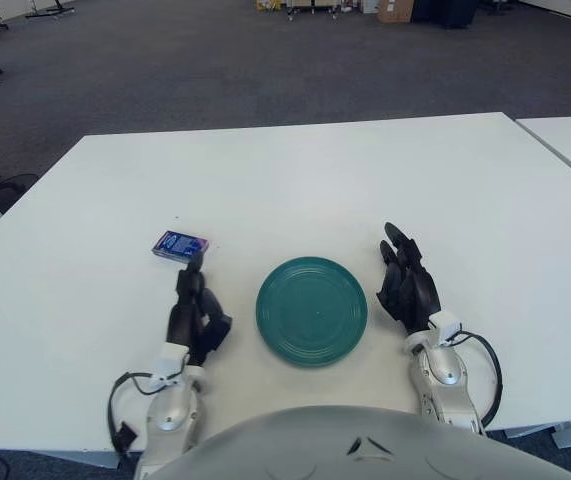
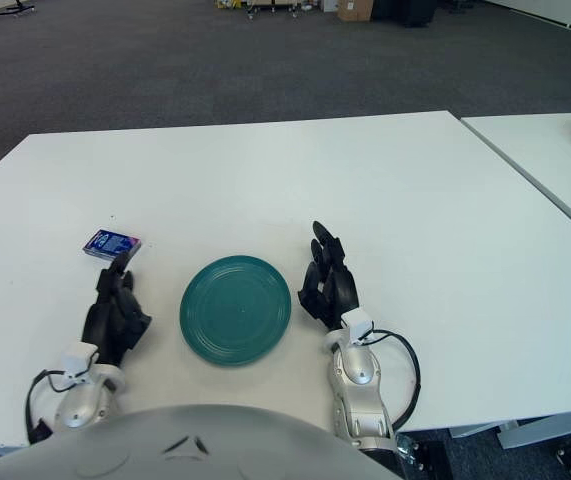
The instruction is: Put the gum into the plate.
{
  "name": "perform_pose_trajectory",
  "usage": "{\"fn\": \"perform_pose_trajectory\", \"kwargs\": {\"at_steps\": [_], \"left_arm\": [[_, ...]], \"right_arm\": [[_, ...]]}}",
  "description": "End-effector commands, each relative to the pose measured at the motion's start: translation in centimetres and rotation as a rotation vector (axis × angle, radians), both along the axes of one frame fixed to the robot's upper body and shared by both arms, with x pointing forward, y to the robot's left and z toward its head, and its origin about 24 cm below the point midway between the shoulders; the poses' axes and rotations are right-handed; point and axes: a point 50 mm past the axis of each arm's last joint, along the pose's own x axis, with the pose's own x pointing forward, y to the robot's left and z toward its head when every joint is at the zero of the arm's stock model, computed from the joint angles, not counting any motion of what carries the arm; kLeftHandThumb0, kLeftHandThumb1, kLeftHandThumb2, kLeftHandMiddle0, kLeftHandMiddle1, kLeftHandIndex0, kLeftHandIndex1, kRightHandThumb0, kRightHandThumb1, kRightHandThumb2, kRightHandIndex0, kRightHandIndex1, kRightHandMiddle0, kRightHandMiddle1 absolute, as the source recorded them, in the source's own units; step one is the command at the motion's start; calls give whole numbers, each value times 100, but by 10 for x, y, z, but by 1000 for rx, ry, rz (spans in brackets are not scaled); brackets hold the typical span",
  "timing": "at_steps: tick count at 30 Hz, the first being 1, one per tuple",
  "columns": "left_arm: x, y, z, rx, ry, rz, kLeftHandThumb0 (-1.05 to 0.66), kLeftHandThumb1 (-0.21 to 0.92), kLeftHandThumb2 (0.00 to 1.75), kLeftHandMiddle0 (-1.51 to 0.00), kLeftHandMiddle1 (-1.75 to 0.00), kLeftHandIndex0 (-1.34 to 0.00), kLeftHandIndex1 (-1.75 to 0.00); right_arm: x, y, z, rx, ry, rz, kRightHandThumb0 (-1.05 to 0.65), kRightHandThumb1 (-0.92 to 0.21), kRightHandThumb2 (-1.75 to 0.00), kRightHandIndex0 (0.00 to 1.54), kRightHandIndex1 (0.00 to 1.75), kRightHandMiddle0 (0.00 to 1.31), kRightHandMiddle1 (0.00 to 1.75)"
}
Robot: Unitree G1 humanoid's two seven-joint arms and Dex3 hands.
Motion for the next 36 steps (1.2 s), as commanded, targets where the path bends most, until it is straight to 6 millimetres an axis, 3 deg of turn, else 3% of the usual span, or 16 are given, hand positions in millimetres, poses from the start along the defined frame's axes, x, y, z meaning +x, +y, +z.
{"fn": "perform_pose_trajectory", "kwargs": {"at_steps": [1, 5, 8, 13, 20, 29, 36], "left_arm": [[20, -6, 38, -17, -108, -3, -94, 92, 100, -32, -5, 0, -77], [39, 2, 54, -16, -150, 35, -86, 92, 95, -40, -7, -1, -84], [53, 13, 62, 51, -190, 64, -73, 92, 81, -48, -11, -4, -89], [73, 31, 70, 339, -218, 19, -65, 92, 67, -52, -13, -6, -92], [85, 63, 79, 963, -230, -197, -79, 92, 57, -46, -10, -7, -95], [111, 84, 85, 1356, -166, -427, -91, 92, 46, -40, -6, -7, -96], [129, 111, 83, 1533, -45, -586, -97, 92, 41, -32, -2, -2, -95]], "right_arm": [[-27, -6, -41, 16, 272, -30, -77, -92, -89, 16, 0, 0, 38], [-26, -6, -42, 13, 275, -24, -77, -92, -90, 17, 1, 0, 39], [-24, -6, -43, 1, 278, -15, -77, -92, -90, 16, 0, 0, 37], [-19, -6, -42, -13, 282, -10, -78, -92, -90, 15, 0, 0, 35], [-14, -12, -41, -30, 273, -6, -79, -92, -91, 21, 2, 0, 41], [-8, -19, -44, -30, 268, -14, -75, -92, -91, 25, 2, 0, 48], [-10, -24, -52, -17, 305, -16, -76, -92, -91, 28, 3, 0, 50]]}}
